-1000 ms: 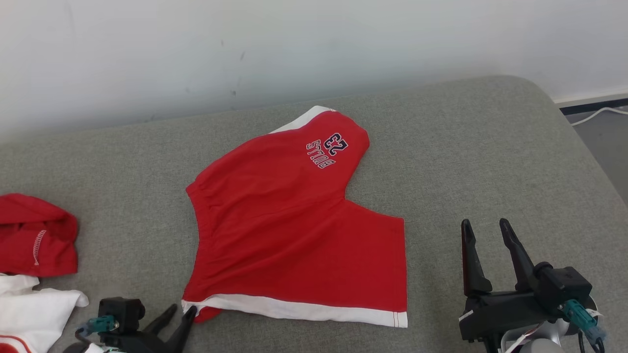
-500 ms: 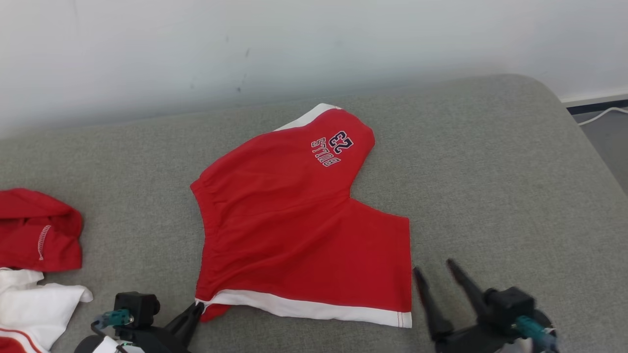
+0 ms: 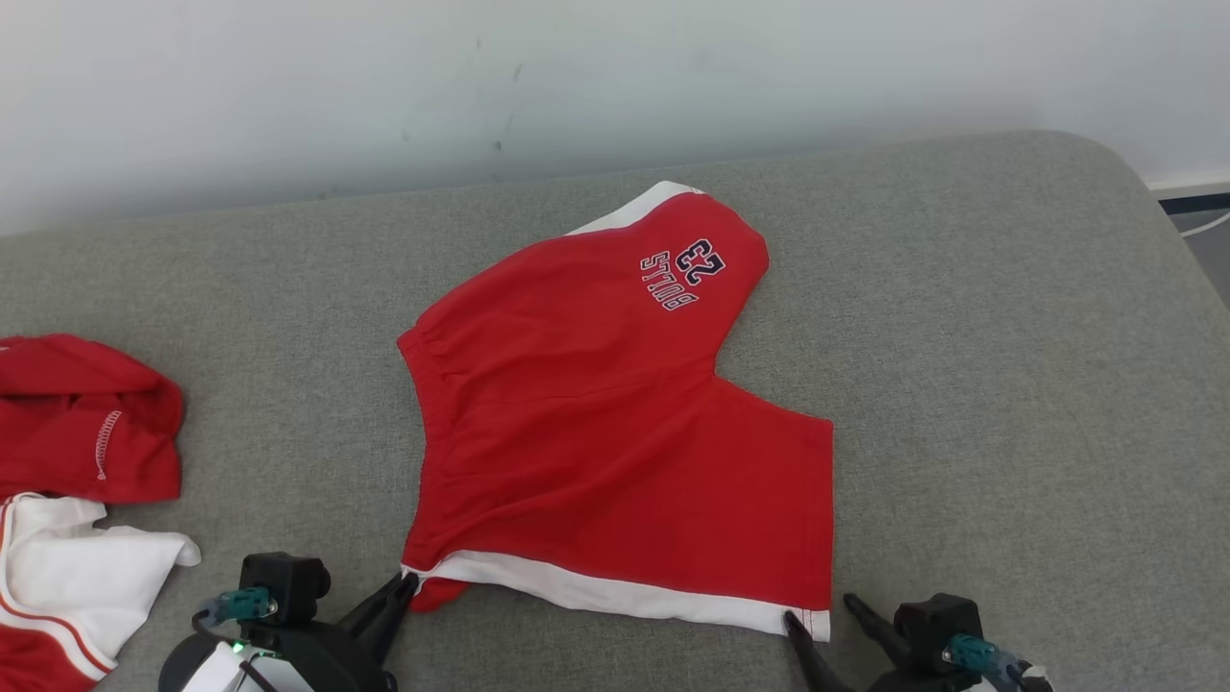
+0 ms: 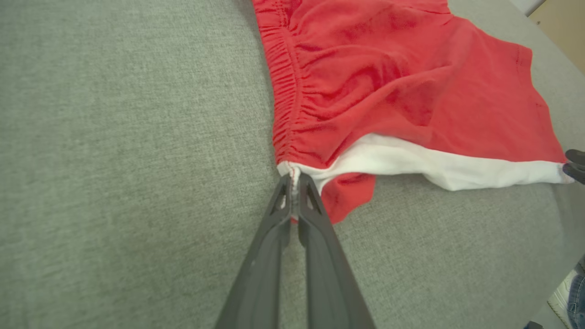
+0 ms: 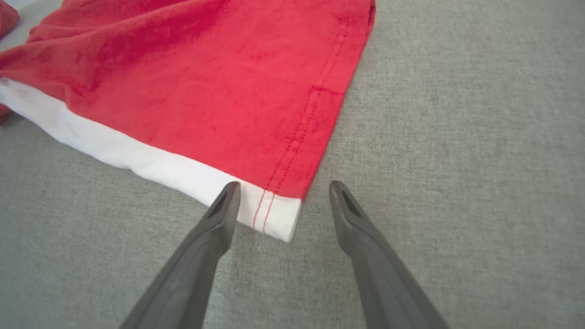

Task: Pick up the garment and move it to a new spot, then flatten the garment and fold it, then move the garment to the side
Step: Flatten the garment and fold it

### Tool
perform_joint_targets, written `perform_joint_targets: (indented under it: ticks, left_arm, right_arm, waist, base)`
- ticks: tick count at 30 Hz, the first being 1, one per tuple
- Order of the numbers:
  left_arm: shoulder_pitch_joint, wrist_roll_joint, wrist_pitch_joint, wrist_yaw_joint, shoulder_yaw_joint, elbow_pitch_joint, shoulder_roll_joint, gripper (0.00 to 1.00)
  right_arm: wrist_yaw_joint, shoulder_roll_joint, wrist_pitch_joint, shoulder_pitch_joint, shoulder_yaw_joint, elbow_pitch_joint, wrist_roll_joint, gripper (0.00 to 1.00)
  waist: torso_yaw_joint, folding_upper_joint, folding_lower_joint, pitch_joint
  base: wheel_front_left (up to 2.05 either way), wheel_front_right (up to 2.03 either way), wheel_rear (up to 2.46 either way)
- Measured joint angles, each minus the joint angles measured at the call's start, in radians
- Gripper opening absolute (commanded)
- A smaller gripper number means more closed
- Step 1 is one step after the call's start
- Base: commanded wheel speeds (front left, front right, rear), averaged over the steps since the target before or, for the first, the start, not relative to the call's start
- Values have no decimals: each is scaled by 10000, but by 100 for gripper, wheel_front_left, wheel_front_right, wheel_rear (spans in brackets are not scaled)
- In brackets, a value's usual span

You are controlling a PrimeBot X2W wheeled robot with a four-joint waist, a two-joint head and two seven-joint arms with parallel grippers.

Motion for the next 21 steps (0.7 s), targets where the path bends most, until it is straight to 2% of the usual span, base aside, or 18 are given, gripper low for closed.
perform_joint_targets:
  ticks: [9, 10, 11, 12, 13, 17, 21]
  left_arm:
    - [-19, -297, -117, 0, -161, 4, 182, 0]
    - [-23, -320, -167, -2, -180, 4, 213, 0]
    - [-34, -322, -173, -2, -201, 4, 217, 0]
    - [-45, -324, -173, -2, -230, 4, 215, 0]
    - [-58, -328, -173, -2, -253, 4, 213, 0]
    - [-142, -422, -186, -4, -366, 10, 215, 0]
    - [-232, -516, -234, -4, -474, 48, 217, 0]
  right_arm:
    - [-2, 48, 625, 149, 48, 36, 146, 100]
    - [-10, 59, 675, 127, 33, 35, 150, 96]
    - [-36, 63, 713, 103, 21, 33, 155, 91]
    - [-48, 67, 759, 79, 15, 29, 194, 79]
    - [-73, 69, 798, 56, 6, 27, 224, 53]
    - [-75, 98, 968, -51, 35, 17, 236, 34]
    - [-75, 100, 1062, -166, 61, -36, 236, 0]
  waist:
    - [-91, -1, -1, 63]
    - [-113, -1, 0, 75]
    - [-126, -1, -1, 89]
    - [-134, 0, -1, 100]
    - [-139, 0, -1, 110]
    - [-141, -1, 0, 147]
    - [-110, 0, 0, 184]
  base:
    - [0, 0, 0]
    - [0, 0, 0]
    - [0, 0, 0]
    - [0, 0, 0]
    - [0, 0, 0]
    - [0, 0, 0]
    - [0, 0, 0]
